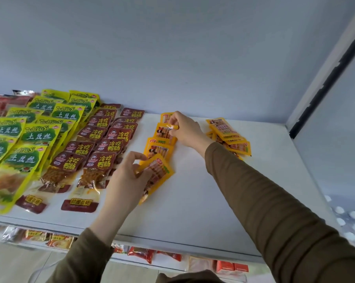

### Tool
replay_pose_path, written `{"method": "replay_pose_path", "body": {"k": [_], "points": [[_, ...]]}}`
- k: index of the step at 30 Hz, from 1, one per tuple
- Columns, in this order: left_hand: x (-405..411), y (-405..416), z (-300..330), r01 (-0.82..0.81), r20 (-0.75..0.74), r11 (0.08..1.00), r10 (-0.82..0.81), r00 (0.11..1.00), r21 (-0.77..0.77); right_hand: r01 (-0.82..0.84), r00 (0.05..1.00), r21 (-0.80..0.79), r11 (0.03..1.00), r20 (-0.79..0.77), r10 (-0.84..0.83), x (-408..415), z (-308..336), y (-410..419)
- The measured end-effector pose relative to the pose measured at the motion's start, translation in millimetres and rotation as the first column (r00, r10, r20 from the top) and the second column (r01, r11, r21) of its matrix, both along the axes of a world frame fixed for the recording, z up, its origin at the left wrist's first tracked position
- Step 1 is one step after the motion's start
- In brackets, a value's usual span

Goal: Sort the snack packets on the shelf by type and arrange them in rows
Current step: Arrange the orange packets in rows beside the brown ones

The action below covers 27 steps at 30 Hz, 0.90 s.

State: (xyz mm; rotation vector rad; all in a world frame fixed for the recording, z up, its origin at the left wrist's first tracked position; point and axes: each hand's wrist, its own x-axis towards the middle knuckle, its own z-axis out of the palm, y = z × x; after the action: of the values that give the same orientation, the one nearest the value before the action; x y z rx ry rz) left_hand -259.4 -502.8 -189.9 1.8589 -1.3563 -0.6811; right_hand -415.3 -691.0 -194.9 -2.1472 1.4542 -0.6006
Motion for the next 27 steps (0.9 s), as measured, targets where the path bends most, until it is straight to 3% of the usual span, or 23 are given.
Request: {"method": "replay_pose_path", "body": {"k": [3, 5, 8, 11, 13, 16, 20, 23, 25, 27], "points": [[-1.1, 8.5, -13.3, -0.011, 0.399, 1.000, 0.018, 0.917, -0.018, 0.025, 0.993, 0.013, 1.000, 0.112, -0.026, -0.2, 0.8, 0.3], [-4.1, 9.9, -14.5, 0.018, 0.523, 0.993, 0.044, 0.851, -0.113, 0.036, 0.985, 0.008, 0.999, 0.168, -0.036, -1.1, 0.2, 0.8], [-2.6, -1.6, -7.5, 0.280, 0.542, 0.954, -0.180, 0.821, -0.108, 0.028, 0.979, 0.017, 0.999, 0.203, -0.031, -2.0, -3.6, 1.8], [2.4, -15.8, -10.5, 0.439, 0.612, 0.889, -0.421, 0.670, 0.131, 0.033, 0.980, 0.035, 0.999, 0.196, -0.039, -1.7, -9.5, 1.6], [1.8, -17.4, -16.7, 0.385, 0.551, 0.904, -0.421, 0.721, 0.186, 0.038, 0.974, 0.042, 0.998, 0.223, -0.047, -2.3, -13.2, 1.0], [-10.2, -16.1, -21.0, 0.271, 0.449, 0.954, -0.301, 0.841, 0.131, 0.050, 0.967, 0.024, 0.998, 0.247, -0.055, -2.2, -17.5, 2.0], [-21.9, -19.0, -16.0, 0.172, 0.450, 0.955, -0.267, 0.852, 0.242, 0.013, 0.954, 0.032, 0.999, 0.299, -0.022, -2.9, -16.4, 2.3], [-11.1, -17.7, -8.4, 0.207, 0.381, 0.967, -0.248, 0.891, 0.146, 0.120, 0.899, 0.048, 0.992, 0.418, -0.129, -14.0, -7.6, -2.7], [-4.4, -18.4, -6.3, 0.291, 0.426, 0.949, -0.316, 0.848, 0.125, 0.191, 0.890, 0.066, 0.979, 0.409, -0.201, -21.2, -3.8, -7.8], [-4.5, -22.3, -10.8, 0.336, 0.544, 0.924, -0.379, 0.748, 0.181, 0.186, 0.946, 0.094, 0.978, 0.252, -0.204, -19.8, -3.5, -11.9]]}}
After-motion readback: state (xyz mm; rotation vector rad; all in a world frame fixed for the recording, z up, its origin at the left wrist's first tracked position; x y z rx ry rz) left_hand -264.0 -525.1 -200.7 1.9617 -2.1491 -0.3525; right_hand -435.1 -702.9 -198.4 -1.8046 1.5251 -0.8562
